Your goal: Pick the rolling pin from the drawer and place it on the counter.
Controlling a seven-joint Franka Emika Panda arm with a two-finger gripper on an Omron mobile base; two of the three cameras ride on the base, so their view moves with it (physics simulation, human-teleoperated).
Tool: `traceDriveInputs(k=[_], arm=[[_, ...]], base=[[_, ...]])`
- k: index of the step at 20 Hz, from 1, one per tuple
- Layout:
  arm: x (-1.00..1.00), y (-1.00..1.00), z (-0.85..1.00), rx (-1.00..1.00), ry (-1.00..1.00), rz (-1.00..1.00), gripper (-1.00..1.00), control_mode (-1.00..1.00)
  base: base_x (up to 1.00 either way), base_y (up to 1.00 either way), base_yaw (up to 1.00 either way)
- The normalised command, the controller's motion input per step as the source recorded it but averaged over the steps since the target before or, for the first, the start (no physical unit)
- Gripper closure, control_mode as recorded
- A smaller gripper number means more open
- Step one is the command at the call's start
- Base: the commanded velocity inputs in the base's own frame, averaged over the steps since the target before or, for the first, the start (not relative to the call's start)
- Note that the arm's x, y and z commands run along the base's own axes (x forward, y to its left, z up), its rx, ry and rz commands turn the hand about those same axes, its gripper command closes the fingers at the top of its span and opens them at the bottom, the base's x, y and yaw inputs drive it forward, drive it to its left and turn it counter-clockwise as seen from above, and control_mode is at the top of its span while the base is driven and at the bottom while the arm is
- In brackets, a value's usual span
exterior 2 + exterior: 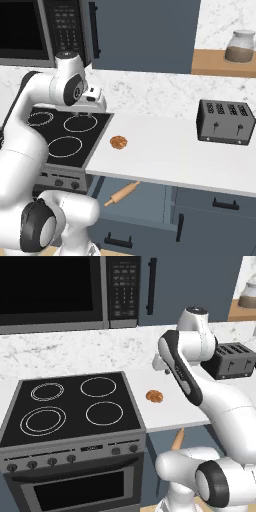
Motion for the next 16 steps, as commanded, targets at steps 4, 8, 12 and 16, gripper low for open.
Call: traceDriveInputs(k=[4, 8, 12, 16], arm=[[-0.34, -0.17, -0.04, 0.0, -0.08, 0.0, -1.0, -1.0], [-0.47, -0.3, -0.07, 0.0, -0.13, 0.0, -1.0, -1.0], [-0.12, -0.1, -0.03, 0.0, -0.01, 0.0, -1.0, -1.0], [-0.27, 0.12, -0.01, 0.0, -0.07, 0.0, -1.0, -1.0]], base=[[0.0, 0.0, 0.0], [0.0, 0.0, 0.0], [0.0, 0.0, 0.0], [0.0, 0.0, 0.0]])
